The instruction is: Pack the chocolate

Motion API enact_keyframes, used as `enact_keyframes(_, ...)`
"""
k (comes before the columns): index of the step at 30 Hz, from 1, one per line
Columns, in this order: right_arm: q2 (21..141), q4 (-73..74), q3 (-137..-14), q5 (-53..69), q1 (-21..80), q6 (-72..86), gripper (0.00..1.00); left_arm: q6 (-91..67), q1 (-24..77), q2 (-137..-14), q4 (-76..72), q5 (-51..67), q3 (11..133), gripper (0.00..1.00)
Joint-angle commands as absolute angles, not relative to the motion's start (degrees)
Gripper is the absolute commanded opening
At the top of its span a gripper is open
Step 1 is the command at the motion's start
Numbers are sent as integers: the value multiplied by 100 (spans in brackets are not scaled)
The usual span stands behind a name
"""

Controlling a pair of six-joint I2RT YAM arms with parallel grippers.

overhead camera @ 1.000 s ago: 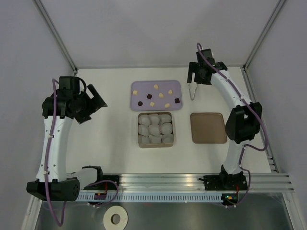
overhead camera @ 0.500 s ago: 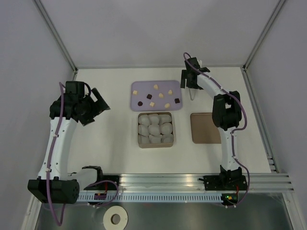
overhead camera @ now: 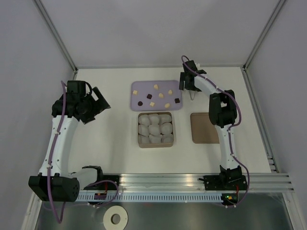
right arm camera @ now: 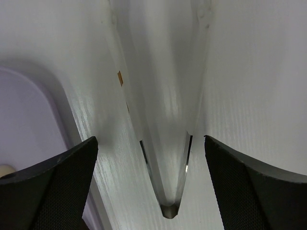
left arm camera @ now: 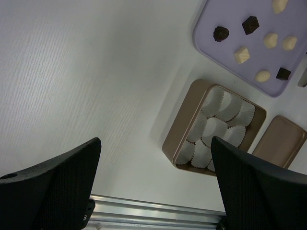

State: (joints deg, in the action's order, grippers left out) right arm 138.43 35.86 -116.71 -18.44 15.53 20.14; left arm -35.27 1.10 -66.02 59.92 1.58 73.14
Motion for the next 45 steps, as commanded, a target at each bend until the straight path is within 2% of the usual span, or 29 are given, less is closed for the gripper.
enact_keyframes(1,13904,3454,-11839,-2021,1547,2030,96,-3313,123,-6583,5801,79,7260,100)
enact_keyframes(9,13799,3253,-11374,-1881,1424,2180,86,-3357,123,-6539,5766,26,7216,99)
enact_keyframes(26,13289,2663,-10143,-1749,1397,2215,78,-3463,123,-6363,5757,-193,7110,100)
enact_keyframes(45,13342,2479,-9879,-1600,1354,2232,57,-3419,123,-6240,5687,-351,7049,100)
